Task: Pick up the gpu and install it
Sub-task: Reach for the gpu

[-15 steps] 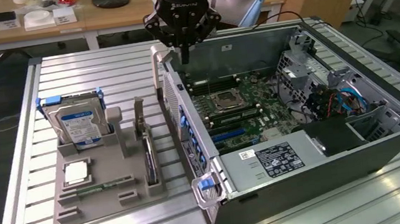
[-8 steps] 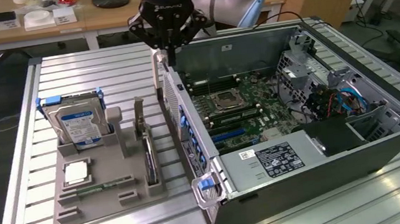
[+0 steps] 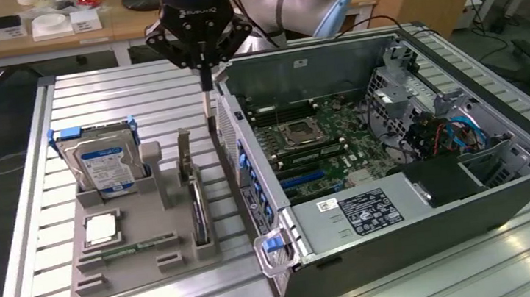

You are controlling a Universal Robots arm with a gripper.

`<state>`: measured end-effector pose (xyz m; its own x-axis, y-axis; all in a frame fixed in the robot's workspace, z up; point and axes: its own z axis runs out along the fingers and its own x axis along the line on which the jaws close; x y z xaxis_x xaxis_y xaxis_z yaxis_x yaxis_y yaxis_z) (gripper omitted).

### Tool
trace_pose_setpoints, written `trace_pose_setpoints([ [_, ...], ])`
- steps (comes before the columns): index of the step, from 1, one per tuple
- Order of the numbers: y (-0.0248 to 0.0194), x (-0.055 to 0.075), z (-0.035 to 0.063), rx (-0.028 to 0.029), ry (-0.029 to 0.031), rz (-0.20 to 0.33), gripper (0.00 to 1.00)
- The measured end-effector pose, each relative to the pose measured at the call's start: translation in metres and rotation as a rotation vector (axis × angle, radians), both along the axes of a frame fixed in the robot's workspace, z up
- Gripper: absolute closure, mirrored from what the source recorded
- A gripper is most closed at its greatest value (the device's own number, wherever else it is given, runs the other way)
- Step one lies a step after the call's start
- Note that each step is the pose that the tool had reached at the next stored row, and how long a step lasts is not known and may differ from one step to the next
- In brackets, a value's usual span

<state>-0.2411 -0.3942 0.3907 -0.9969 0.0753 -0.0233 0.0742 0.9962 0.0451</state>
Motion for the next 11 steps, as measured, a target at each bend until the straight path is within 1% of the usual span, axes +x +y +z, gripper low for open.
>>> trace_pose_setpoints([
  [5,0.0009,-0.015,-0.0003,0.0000,0.0000,0.000,0.89],
  [11,0.0010,-0.024,-0.0005,0.0000,0.0000,0.000,0.89],
])
